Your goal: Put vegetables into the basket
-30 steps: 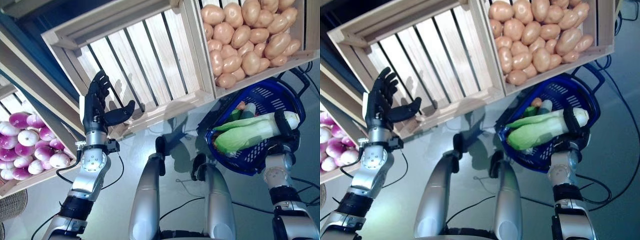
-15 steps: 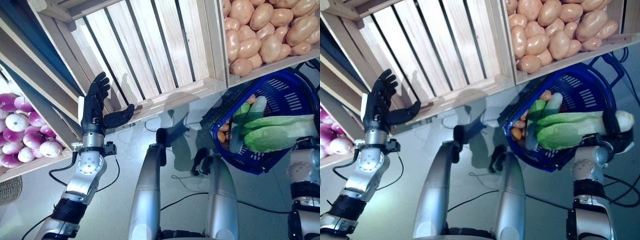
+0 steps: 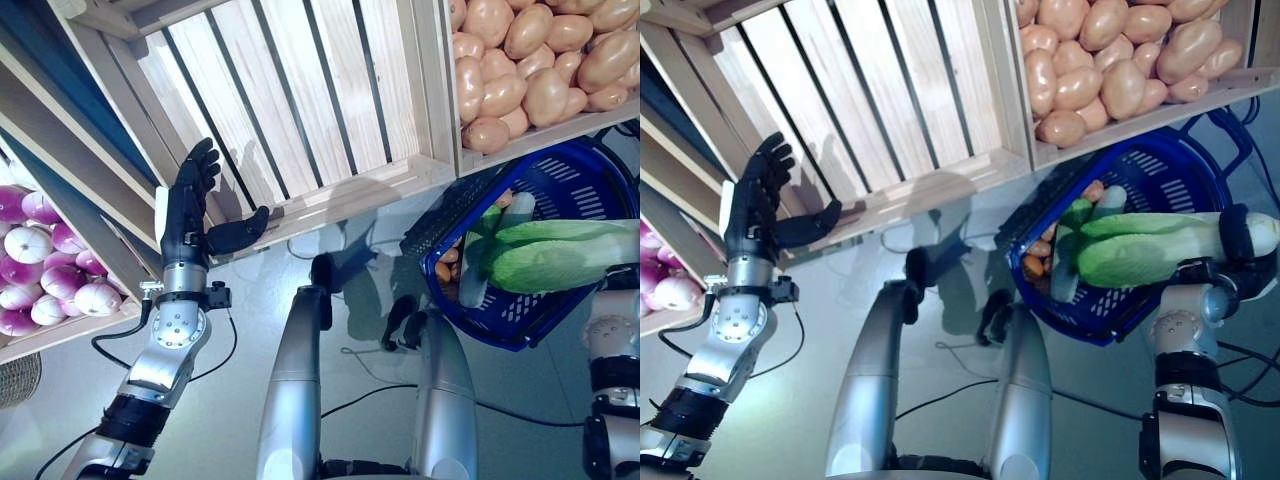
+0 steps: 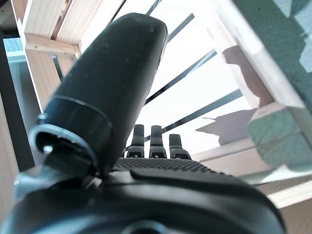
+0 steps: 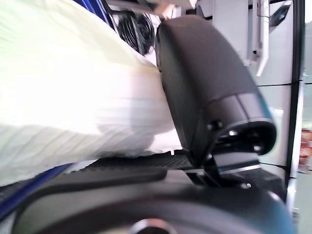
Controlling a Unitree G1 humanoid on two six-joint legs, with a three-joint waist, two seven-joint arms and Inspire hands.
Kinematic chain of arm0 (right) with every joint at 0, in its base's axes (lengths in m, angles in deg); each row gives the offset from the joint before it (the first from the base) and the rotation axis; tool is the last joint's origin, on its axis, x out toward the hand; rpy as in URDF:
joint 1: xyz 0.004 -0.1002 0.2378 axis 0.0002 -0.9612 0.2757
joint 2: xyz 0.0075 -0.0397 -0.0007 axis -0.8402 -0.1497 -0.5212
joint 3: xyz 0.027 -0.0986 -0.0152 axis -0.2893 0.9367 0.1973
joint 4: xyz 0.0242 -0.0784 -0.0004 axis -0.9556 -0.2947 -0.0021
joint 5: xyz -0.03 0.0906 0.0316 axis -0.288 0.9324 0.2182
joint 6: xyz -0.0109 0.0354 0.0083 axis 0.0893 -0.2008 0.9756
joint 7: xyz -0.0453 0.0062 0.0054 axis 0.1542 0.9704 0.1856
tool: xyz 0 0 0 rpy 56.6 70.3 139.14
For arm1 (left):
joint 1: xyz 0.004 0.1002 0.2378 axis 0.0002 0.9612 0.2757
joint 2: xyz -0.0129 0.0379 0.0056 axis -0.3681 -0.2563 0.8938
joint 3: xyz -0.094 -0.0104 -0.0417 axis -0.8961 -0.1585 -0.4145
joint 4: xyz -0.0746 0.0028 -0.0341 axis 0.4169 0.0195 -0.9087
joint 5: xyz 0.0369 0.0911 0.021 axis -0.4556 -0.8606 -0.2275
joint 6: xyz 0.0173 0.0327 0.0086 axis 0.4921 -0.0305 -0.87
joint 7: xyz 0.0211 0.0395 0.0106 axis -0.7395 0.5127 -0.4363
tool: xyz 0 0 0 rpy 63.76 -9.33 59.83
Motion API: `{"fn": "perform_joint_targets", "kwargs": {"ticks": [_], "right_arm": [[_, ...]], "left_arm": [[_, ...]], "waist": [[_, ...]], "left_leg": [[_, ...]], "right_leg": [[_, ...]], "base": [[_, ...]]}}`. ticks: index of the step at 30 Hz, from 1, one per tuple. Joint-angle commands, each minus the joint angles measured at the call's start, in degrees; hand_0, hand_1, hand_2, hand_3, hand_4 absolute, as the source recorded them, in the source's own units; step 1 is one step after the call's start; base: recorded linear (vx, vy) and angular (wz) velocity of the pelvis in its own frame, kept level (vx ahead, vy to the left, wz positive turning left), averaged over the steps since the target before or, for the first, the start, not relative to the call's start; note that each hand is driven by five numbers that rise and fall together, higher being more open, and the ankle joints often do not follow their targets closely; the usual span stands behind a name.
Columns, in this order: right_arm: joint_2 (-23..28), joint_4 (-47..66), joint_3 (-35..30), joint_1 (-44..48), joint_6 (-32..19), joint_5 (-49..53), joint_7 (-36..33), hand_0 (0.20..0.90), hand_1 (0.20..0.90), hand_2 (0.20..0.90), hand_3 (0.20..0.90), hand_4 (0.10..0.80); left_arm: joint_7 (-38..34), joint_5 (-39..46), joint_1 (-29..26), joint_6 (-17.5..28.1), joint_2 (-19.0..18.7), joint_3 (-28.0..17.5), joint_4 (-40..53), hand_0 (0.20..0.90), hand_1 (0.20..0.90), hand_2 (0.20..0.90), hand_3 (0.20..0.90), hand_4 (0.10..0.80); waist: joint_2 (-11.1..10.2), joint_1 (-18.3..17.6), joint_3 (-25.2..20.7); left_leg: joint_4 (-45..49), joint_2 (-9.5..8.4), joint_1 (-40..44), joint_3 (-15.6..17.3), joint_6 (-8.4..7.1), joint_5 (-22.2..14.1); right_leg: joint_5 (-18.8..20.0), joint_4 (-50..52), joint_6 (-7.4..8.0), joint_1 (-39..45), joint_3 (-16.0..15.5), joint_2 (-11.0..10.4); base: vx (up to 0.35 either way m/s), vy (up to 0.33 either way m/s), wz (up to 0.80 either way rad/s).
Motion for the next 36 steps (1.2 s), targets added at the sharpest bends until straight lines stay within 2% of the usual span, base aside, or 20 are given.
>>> {"fn": "perform_joint_targets", "kwargs": {"ticks": [1,2,6,7,8,13,21,22,23,24,25,30,34,36], "right_arm": [[2.3,0.4,0.0,0.9,-3.5,2.9,7.8,0.300,0.300,0.300,0.300,0.400],[1.7,0.0,0.8,1.2,-3.4,2.8,8.4,0.300,0.300,0.300,0.300,0.400],[-0.6,-2.1,3.1,1.7,-1.5,3.7,11.5,0.300,0.300,0.300,0.300,0.400],[-1.0,-2.9,3.8,2.1,0.1,3.7,12.1,0.446,0.446,0.446,0.446,0.497],[-1.2,-3.8,4.5,2.6,2.1,3.9,11.9,0.900,0.900,0.900,0.900,0.800],[-1.4,-8.7,5.9,4.5,5.6,6.2,10.7,0.900,0.900,0.900,0.900,0.800],[-1.1,-11.1,5.5,5.2,6.1,4.7,6.7,0.900,0.900,0.900,0.900,0.800],[-0.9,-11.6,5.3,5.7,6.6,3.9,6.0,0.900,0.900,0.900,0.900,0.800],[-0.9,-11.9,5.3,5.6,6.6,3.9,5.8,0.900,0.900,0.900,0.900,0.800],[-0.7,-12.6,5.1,5.9,6.5,4.0,5.5,0.900,0.900,0.900,0.900,0.800],[-0.8,-12.7,5.1,5.8,6.2,4.0,5.2,0.900,0.900,0.900,0.900,0.800],[-3.2,-11.3,6.1,4.5,1.2,2.9,5.3,0.900,0.900,0.900,0.900,0.800],[-5.8,-9.4,8.1,4.4,-3.0,-1.7,2.3,0.900,0.900,0.900,0.900,0.800],[-7.3,-7.5,9.8,3.6,-6.1,-9.4,-3.6,0.900,0.900,0.900,0.900,0.800]], "left_arm": [[-0.9,-3.5,-2.6,5.7,-0.8,-0.3,4.5,0.900,0.900,0.900,0.900,0.800],[-1.0,-3.1,-3.0,5.5,-0.9,-0.3,4.7,0.900,0.900,0.900,0.900,0.800],[0.2,-2.0,-3.2,5.8,0.1,0.6,3.4,0.900,0.900,0.900,0.900,0.800],[0.7,-1.8,-3.4,5.9,0.2,0.8,3.4,0.900,0.900,0.900,0.900,0.800],[0.9,-2.0,-3.6,5.9,0.2,0.9,3.6,0.900,0.900,0.900,0.900,0.800],[2.4,-2.1,-4.6,3.3,-0.3,2.0,3.5,0.900,0.900,0.900,0.900,0.800],[5.4,0.1,-4.0,1.8,-0.4,3.8,4.7,0.900,0.900,0.900,0.900,0.800],[6.0,0.6,-4.2,1.9,-0.5,3.8,4.8,0.900,0.900,0.900,0.900,0.800],[6.7,1.1,-4.0,1.8,-0.5,4.0,4.8,0.900,0.900,0.900,0.900,0.800],[8.6,2.0,-4.2,2.1,-0.4,4.1,5.0,0.900,0.900,0.900,0.900,0.800],[9.3,2.3,-4.2,2.2,-0.4,4.3,5.3,0.900,0.900,0.900,0.900,0.800],[13.0,6.5,-3.3,3.7,-0.8,5.2,6.0,0.900,0.900,0.900,0.900,0.800],[11.5,7.3,-3.5,5.9,0.3,6.2,4.5,0.900,0.900,0.900,0.900,0.800],[11.2,6.6,-3.6,6.9,1.3,6.5,2.9,0.900,0.900,0.900,0.900,0.800]], "waist": [[0.2,-0.4,-0.2],[0.2,-0.3,-0.2],[0.5,-0.1,-0.2],[0.6,0.0,-0.2],[0.6,0.2,-0.2],[0.7,0.7,-0.2],[1.4,0.6,-0.2],[1.5,0.6,-0.2],[1.5,0.6,-0.2],[1.7,0.6,-0.2],[1.7,0.6,-0.2],[1.2,0.4,-0.2],[0.6,-0.3,-0.2],[0.4,-0.9,-0.2]], "left_leg": [[3.2,-2.19,5.0,1.3,1.18,-10.6],[2.7,-1.96,4.1,1.7,1.57,-9.2],[3.6,-2.09,5.0,1.3,1.16,-10.9],[3.5,-2.08,5.1,1.3,1.27,-10.9],[3.2,-2.04,5.2,1.4,1.32,-10.8],[2.8,-2.22,5.6,1.2,1.24,-11.0],[2.0,-2.32,6.1,1.1,1.62,-11.0],[1.4,-2.21,5.1,1.4,1.87,-9.5],[1.4,-2.44,6.2,1.0,1.53,-10.6],[0.5,-2.57,5.5,1.2,1.63,-9.0],[0.2,-2.62,5.7,1.1,1.50,-8.9],[-9.0,-2.41,10.6,0.7,0.68,-4.9],[-18.4,-1.64,16.6,1.6,-0.87,-0.9],[-25.4,-1.26,22.0,2.4,-2.04,1.9]], "right_leg": [[13.3,-9.1,-0.15,1.6,-0.9,1.2],[14.4,-9.6,-0.79,0.6,-1.5,1.0],[12.8,-8.1,-0.30,1.1,-1.2,0.8],[12.8,-8.2,-0.35,1.2,-1.2,0.9],[12.7,-8.3,-0.41,1.3,-1.2,0.9],[12.6,-8.2,-0.44,1.5,-1.5,0.7],[12.6,-8.5,-0.55,1.5,-1.2,0.8],[13.6,-9.0,-1.22,0.6,-1.7,0.7],[12.8,-8.8,-0.58,1.5,-1.0,0.9],[13.9,-9.6,-1.16,1.0,-1.3,0.9],[14.0,-9.9,-1.16,1.2,-1.3,1.0],[16.8,-19.5,-0.50,6.4,-0.2,2.7],[19.1,-29.4,-0.31,12.7,-0.1,4.1],[20.6,-36.8,-0.25,18.7,-0.3,5.4]], "base": [[0.010,-0.040,0.07],[-0.002,-0.008,0.05],[0.056,-0.007,0.04],[0.038,-0.029,0.01],[0.000,0.000,0.00],[0.033,-0.032,0.01],[0.026,-0.002,0.02],[0.000,0.000,0.00],[-0.036,0.011,0.01],[0.000,0.000,0.00],[0.000,0.000,0.00],[0.019,-0.014,0.00],[-0.046,0.036,-0.10],[-0.072,0.086,-0.22]]}}
